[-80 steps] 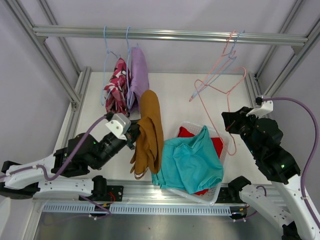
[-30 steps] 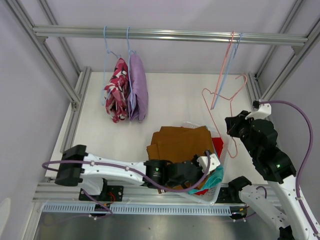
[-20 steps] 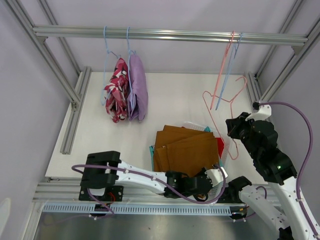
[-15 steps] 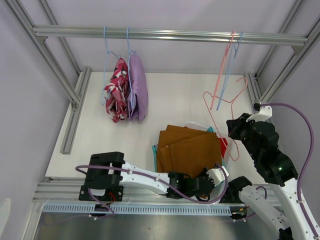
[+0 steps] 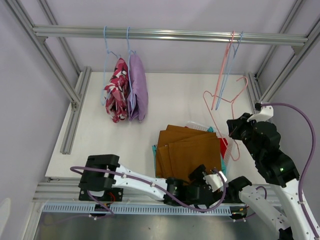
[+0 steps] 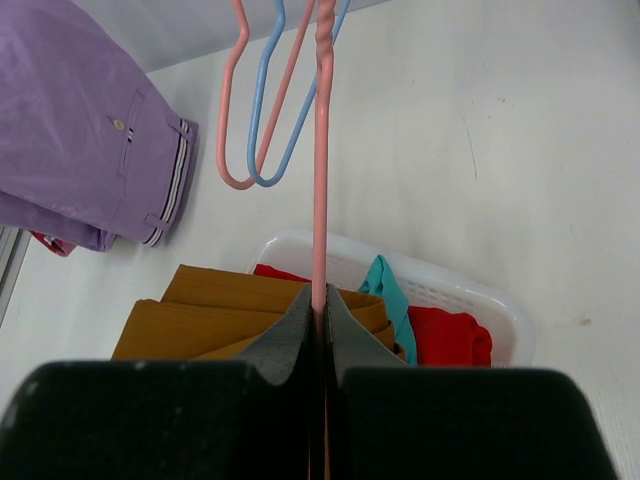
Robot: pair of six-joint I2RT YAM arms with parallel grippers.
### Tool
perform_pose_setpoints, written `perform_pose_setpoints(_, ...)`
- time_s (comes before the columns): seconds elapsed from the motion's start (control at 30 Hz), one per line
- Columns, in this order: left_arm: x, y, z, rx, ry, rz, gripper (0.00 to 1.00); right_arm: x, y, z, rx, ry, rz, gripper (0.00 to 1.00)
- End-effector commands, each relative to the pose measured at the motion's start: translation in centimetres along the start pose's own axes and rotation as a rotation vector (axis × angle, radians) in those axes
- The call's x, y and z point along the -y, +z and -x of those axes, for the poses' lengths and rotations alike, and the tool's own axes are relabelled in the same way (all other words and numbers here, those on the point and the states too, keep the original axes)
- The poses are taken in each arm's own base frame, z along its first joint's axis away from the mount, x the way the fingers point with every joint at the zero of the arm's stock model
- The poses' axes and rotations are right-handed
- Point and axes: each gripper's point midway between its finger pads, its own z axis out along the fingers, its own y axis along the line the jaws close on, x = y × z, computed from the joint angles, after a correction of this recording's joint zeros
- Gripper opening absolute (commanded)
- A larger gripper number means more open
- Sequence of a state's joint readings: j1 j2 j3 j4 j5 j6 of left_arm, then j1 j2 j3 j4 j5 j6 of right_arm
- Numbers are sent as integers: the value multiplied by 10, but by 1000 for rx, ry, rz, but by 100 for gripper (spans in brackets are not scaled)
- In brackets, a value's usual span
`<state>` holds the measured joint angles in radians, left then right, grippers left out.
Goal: Remove the trousers from the hanger
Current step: Place the trousers in the bin.
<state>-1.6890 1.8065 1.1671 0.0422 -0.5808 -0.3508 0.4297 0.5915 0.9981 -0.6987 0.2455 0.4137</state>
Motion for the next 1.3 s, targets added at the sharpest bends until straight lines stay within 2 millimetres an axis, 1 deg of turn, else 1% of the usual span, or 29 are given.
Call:
perform_pose_setpoints(0.0, 35, -41, 12, -27, -13, -77, 99, -9, -11, 24, 60, 14, 33, 0)
perform_pose_setpoints(0.03, 39, -52, 21, -18, -21, -91, 100, -9, -12, 26, 62, 14, 33, 0)
perform_pose_setpoints(0.07, 43, -59, 34, -4, -46, -98, 100, -9, -13, 27, 64, 15, 33, 0)
perform_pose_setpoints(0.1, 42, -65, 36, -12, -42, -97, 100, -10, -14, 27, 64, 16, 37, 0)
perform_pose_setpoints(0.17, 47, -84, 59, 19, -72, -126, 100, -11, -15, 28, 64, 19, 42, 0)
perform_pose_setpoints(0.27, 48, -110, 86, 65, -91, -157, 100, -11, -17, 29, 66, 21, 43, 0)
perform_pose_setpoints(0.33, 46, -120, 96, 87, -97, -171, 100, -12, -18, 30, 66, 22, 45, 0)
perform_pose_setpoints(0.37, 40, -128, 107, 111, -113, -165, 99, -12, -19, 31, 71, 23, 46, 0)
perform_pose_setpoints(0.43, 30, -133, 113, 132, -114, -137, 100, -11, -19, 32, 74, 21, 43, 0)
perform_pose_setpoints(0.5, 14, -136, 118, 151, -120, -76, 99, -11, -20, 33, 74, 20, 42, 0)
perform_pose_setpoints(0.6, -4, -132, 121, 158, -133, -21, 99, -12, -23, 40, 94, 18, 43, 0)
perform_pose_setpoints(0.63, -13, -128, 122, 158, -146, 0, 99, -13, -24, 41, 96, 17, 45, 0)
perform_pose_setpoints(0.67, -18, -123, 118, 149, -146, 11, 99, -13, -25, 43, 99, 16, 45, 0)
perform_pose_setpoints(0.7, -19, -121, 121, 159, -158, 2, 99, -13, -26, 45, 106, 15, 45, 0)
perform_pose_setpoints(0.73, -27, -116, 124, 166, -169, 15, 99, -14, -28, 49, 116, 16, 44, 0)
perform_pose_setpoints(0.77, -32, -110, 119, 159, -157, 22, 99, -14, -29, 52, 120, 14, 46, 0)
perform_pose_setpoints(0.8, -39, -103, 123, 168, -174, 27, 99, -15, -30, 52, 121, 10, 48, 0)
perform_pose_setpoints(0.87, -48, -93, 118, 156, -172, 38, 100, -16, -33, 57, 130, 8, 54, 0)
perform_pose_setpoints(0.9, -55, -86, 121, 168, -189, 38, 99, -17, -34, 59, 132, 4, 56, 0)
perform_pose_setpoints(0.93, -58, -80, 120, 166, -189, 42, 99, -17, -36, 62, 138, 4, 57, 0)
perform_pose_setpoints(0.97, -62, -74, 113, 153, -185, 44, 99, -18, -38, 63, 139, 3, 61, 0)
perform_pose_setpoints(1.0, -71, -66, 112, 151, -198, 50, 99, -18, -40, 64, 141, 0, 65, 0)
perform_pose_setpoints(1.03, -69, -58, 107, 145, -207, 31, 100, -18, -42, 65, 144, -5, 64, 0)
perform_pose_setpoints(1.1, -76, -43, 98, 133, -213, 33, 99, -18, -44, 66, 148, -9, 67, 0)
perform_pose_setpoints(1.13, -76, -37, 94, 127, -217, 24, 99, -18, -44, 65, 146, -14, 68, 0)
perform_pose_setpoints(1.17, -72, -22, 80, 97, -223, 8, 100, -16, -44, 64, 145, -17, 63, 0)
perform_pose_setpoints(1.2, -73, -14, 71, 75, -223, 12, 99, -15, -44, 63, 143, -21, 59, 0)
perform_pose_setpoints(1.23, -70, -6, 66, 73, -254, 8, 99, -13, -44, 61, 141, -26, 54, 0)
perform_pose_setpoints(1.27, -66, 2, 54, 48, -270, -7, 99, -12, -44, 60, 141, -29, 51, 0)
